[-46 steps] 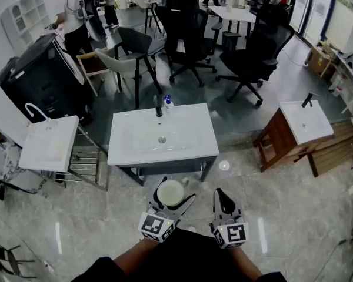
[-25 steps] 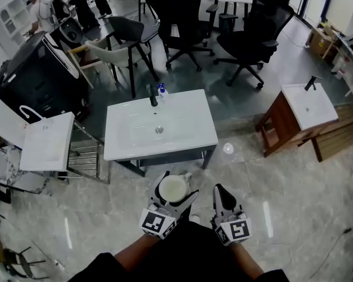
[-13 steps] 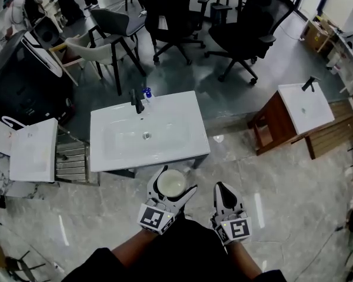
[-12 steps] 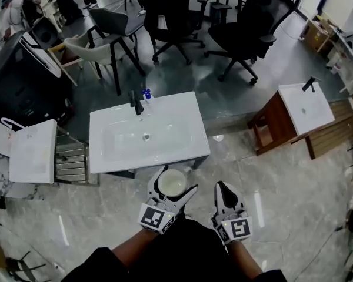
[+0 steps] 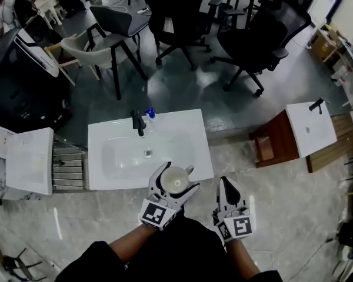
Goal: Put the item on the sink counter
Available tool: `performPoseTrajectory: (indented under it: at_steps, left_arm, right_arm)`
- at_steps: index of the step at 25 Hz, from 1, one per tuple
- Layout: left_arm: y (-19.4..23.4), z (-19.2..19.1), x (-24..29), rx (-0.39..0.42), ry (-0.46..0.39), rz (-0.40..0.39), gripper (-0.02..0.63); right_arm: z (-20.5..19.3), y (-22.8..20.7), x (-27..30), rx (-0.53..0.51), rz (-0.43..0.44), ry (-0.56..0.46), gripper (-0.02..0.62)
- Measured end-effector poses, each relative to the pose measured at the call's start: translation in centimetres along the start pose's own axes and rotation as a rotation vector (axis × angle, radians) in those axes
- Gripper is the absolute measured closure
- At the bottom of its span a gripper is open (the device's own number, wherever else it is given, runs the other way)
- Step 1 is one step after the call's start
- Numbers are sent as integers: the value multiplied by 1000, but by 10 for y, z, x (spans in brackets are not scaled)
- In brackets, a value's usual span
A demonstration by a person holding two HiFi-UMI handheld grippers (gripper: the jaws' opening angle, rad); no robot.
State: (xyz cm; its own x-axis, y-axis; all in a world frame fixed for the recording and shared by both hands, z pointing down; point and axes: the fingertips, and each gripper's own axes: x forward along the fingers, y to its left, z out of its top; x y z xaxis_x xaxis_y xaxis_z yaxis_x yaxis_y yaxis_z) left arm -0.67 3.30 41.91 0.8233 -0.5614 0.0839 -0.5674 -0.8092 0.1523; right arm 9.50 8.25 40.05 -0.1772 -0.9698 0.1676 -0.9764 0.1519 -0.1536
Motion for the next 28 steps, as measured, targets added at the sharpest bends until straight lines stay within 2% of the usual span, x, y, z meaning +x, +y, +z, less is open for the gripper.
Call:
performPoseTrajectory:
  at_steps: [9, 13, 16, 28]
  left_arm:
    - [79, 1, 55, -16, 0, 3, 150]
    - [101, -8, 73, 2, 15, -9, 150]
    - [112, -14, 87, 4, 32, -4, 150]
    - [157, -22, 165, -2, 43, 122, 150]
  right_arm:
    - [4, -17, 96, -16, -2, 1, 563]
    - [3, -23, 120, 3, -20, 6, 563]
    - [2, -24, 135, 1, 2, 18, 563]
    - [-4, -73, 222, -41, 122, 56, 563]
